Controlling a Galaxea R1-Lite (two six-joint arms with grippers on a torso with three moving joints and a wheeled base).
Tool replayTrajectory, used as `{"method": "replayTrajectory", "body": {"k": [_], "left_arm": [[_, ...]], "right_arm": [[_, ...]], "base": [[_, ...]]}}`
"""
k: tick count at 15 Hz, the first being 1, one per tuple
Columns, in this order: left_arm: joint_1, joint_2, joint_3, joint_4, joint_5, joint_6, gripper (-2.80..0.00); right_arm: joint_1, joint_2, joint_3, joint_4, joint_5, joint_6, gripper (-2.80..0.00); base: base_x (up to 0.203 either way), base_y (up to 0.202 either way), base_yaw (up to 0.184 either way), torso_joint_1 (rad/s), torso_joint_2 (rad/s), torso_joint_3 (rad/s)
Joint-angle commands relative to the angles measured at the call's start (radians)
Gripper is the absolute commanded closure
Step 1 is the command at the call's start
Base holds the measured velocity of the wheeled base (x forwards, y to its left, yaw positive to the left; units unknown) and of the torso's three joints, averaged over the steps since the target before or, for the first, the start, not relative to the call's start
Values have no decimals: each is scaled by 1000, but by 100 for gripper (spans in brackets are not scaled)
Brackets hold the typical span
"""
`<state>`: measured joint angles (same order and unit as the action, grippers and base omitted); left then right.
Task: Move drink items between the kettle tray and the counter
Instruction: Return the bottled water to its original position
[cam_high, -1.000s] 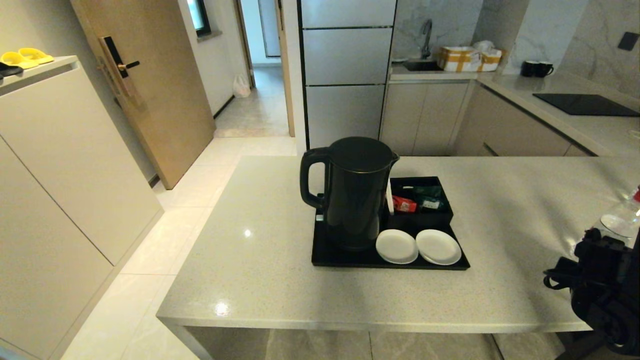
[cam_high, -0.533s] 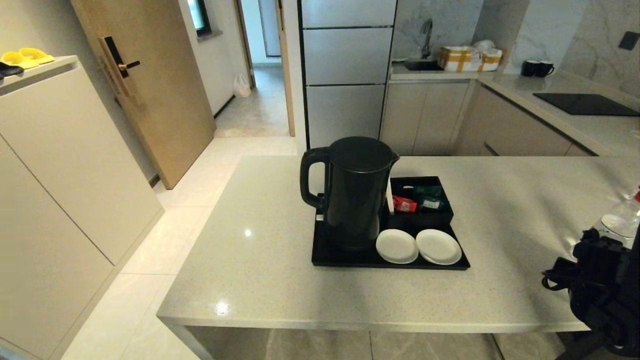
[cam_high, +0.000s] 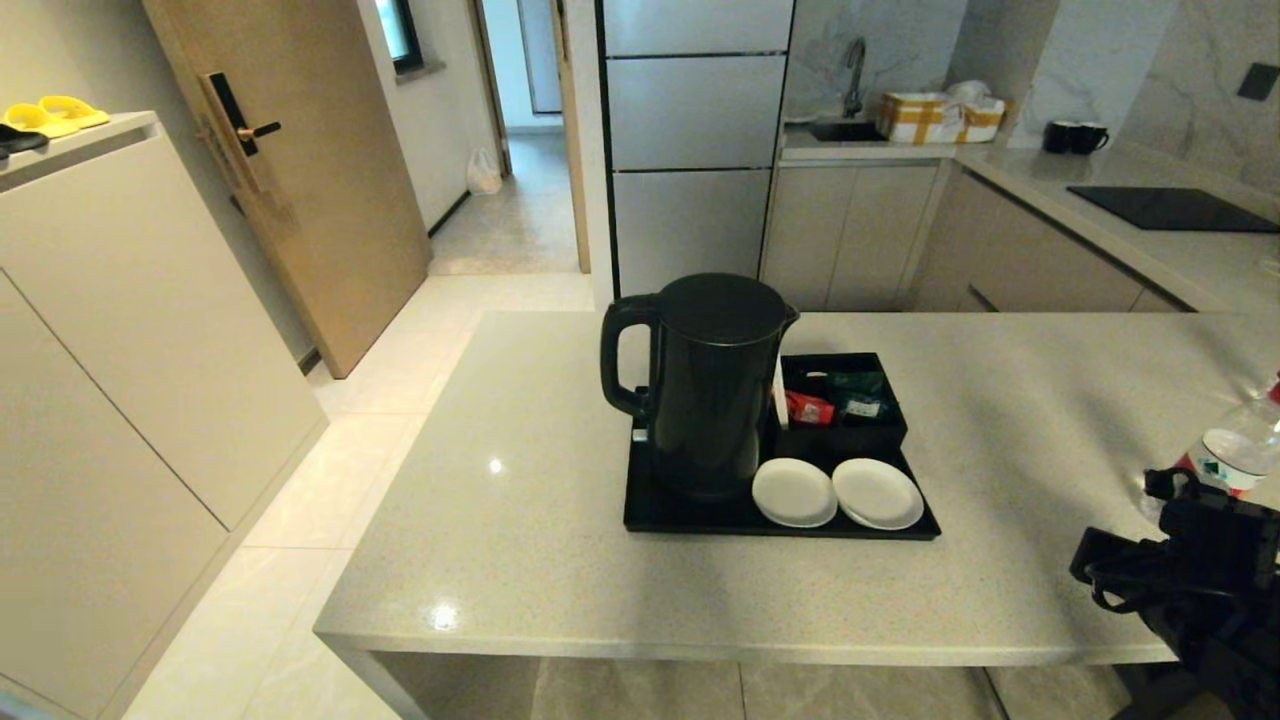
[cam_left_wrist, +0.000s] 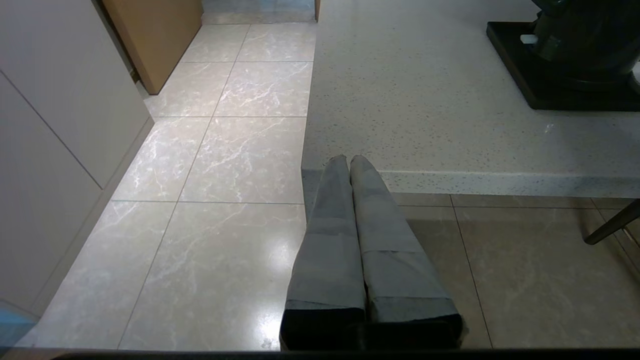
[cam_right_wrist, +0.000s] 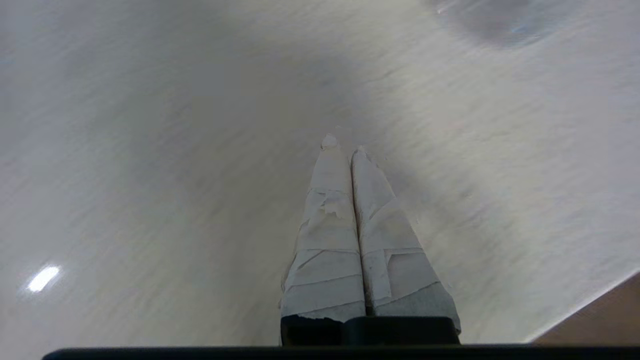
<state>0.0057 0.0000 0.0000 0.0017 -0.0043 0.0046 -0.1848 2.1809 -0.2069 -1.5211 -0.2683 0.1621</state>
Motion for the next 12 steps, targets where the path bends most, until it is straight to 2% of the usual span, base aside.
{"method": "replayTrajectory", "body": {"k": [1, 2, 4, 8, 10, 12], "left_arm": [[0, 0, 0, 0, 0, -1, 0], [0, 0, 0, 0, 0, -2, 0], [0, 0, 0, 0, 0, -2, 0], [0, 0, 0, 0, 0, -2, 0], [0, 0, 0, 0, 0, -2, 0], [0, 0, 2, 0, 0, -2, 0]], "right_arm": [[16, -131, 73, -9, 130, 13, 0], [20, -196, 108, -9, 197, 22, 0], [30, -295, 162, -9, 256, 26, 0], [41, -526, 138, 44, 238, -59, 0], [41, -666, 80, 195, 217, -88, 0], [46, -791, 6, 411, 212, -106, 0]], "base": [[0, 0, 0, 0, 0, 0], [0, 0, 0, 0, 0, 0], [0, 0, 0, 0, 0, 0], [0, 0, 0, 0, 0, 0], [0, 0, 0, 0, 0, 0], [0, 0, 0, 0, 0, 0]]}}
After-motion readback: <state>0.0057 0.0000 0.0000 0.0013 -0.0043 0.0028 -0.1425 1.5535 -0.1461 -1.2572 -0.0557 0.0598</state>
